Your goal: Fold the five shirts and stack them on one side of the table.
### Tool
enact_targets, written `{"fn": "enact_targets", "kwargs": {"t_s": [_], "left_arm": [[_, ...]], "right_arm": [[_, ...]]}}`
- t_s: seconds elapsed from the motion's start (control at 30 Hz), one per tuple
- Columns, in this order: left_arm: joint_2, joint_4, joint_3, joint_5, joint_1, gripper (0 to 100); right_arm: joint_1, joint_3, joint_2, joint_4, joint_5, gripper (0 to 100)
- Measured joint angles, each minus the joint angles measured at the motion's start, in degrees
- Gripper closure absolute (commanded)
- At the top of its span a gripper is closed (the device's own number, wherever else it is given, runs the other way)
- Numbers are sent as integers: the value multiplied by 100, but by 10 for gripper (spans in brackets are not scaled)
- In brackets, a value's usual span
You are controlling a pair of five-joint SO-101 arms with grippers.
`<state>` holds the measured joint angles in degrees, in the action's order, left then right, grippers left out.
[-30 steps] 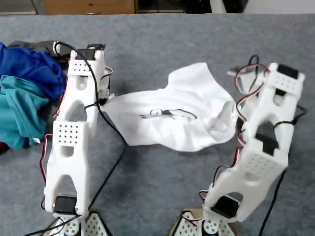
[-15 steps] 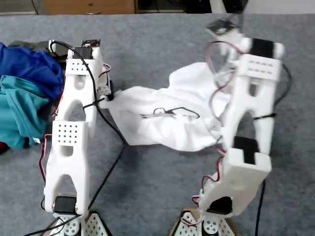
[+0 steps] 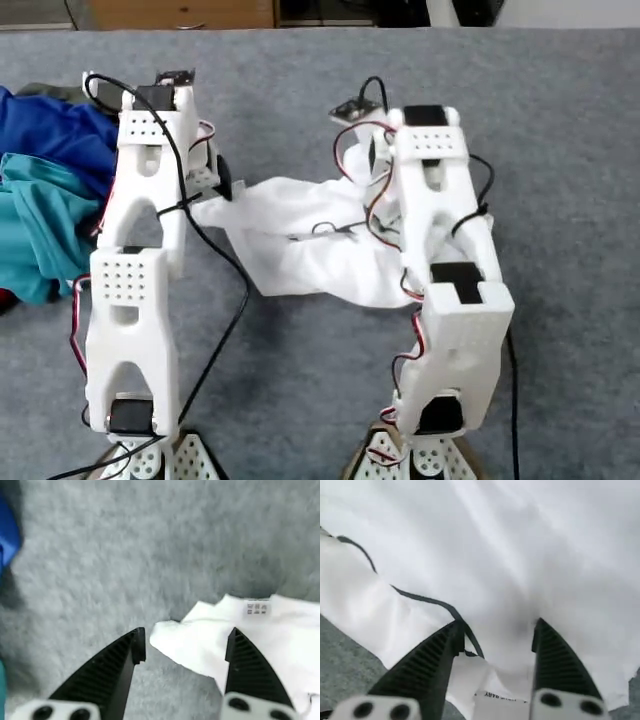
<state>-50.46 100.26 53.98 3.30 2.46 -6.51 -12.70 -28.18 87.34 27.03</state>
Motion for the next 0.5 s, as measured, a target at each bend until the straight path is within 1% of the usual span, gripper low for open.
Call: {"fn": "enact_targets", "kwargs": {"t_s": [0.07, 0.17, 0.27, 0.37, 0.5], "left_arm": [[220, 0, -273, 0, 0, 733], [536, 0, -554, 0, 0, 733], [774, 0, -765, 0, 0, 733], [985, 0, -1037, 44, 26, 733], [1240, 0, -1538, 44, 62, 733]], "right_arm": [[0, 255, 0, -158, 0, 994], [18, 527, 0, -202, 0, 974], [26, 747, 9, -202, -9, 974], [105, 993, 141, -202, -9, 998], [185, 1591, 730, -202, 273, 995]]}}
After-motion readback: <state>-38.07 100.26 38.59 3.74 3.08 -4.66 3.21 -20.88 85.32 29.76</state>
